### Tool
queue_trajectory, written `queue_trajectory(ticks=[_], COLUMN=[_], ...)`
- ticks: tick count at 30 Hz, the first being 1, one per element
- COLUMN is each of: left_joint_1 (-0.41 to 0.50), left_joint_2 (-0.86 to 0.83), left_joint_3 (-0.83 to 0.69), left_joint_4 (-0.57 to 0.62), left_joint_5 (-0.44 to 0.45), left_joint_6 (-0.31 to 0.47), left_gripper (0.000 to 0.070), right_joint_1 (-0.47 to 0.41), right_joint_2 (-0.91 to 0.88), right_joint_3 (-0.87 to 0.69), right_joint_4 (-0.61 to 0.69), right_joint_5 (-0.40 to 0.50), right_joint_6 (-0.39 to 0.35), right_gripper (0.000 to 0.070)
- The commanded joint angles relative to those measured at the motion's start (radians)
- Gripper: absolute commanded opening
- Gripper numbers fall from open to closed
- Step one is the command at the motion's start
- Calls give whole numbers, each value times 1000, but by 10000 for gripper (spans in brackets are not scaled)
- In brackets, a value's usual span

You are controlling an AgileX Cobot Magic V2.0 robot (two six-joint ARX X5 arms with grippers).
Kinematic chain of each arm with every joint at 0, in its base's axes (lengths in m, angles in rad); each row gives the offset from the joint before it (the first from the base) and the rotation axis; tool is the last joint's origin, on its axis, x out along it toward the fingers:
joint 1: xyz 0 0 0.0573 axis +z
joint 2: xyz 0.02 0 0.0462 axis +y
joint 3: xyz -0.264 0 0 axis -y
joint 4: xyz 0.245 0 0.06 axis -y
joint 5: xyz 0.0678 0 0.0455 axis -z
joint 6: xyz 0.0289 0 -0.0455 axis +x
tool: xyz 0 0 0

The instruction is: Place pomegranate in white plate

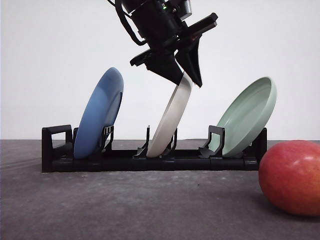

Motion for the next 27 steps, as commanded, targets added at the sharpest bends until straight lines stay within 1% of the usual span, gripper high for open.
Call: queue_trajectory(ticks=[1, 7, 13, 17, 20, 24, 26, 27], left_joint_1=[-11, -10, -16, -36, -58, -103, -135, -158], left_joint_2=[22, 16, -7, -50, -106, -202, -252, -277], left_joint_3=[24, 31, 104, 148, 157, 157, 157, 157], left_joint_4=[5, -13, -70, -97, -109, -184, -243, -281], left_joint_5=[-2, -3, -3, -2, 0, 7, 7, 5], left_joint_6=[-1, -3, -2, -6, -25, -30, -11, 11], left_gripper=[0, 0, 0, 0, 0, 0, 0, 0], right_joint_1=[1, 1, 1, 1, 1, 1, 1, 1], right_joint_2=[4, 3, 3, 3, 3, 3, 3, 3], right_joint_3=[18, 18, 18, 18, 18, 18, 18, 18], right_joint_4=[3, 2, 2, 2, 2, 2, 2, 2], right_joint_5=[-3, -3, -3, -3, -3, -3, -3, -3], right_joint_6=[11, 15, 14, 14, 14, 14, 15, 15], right_gripper=[700, 700, 700, 700, 700, 700, 700, 700])
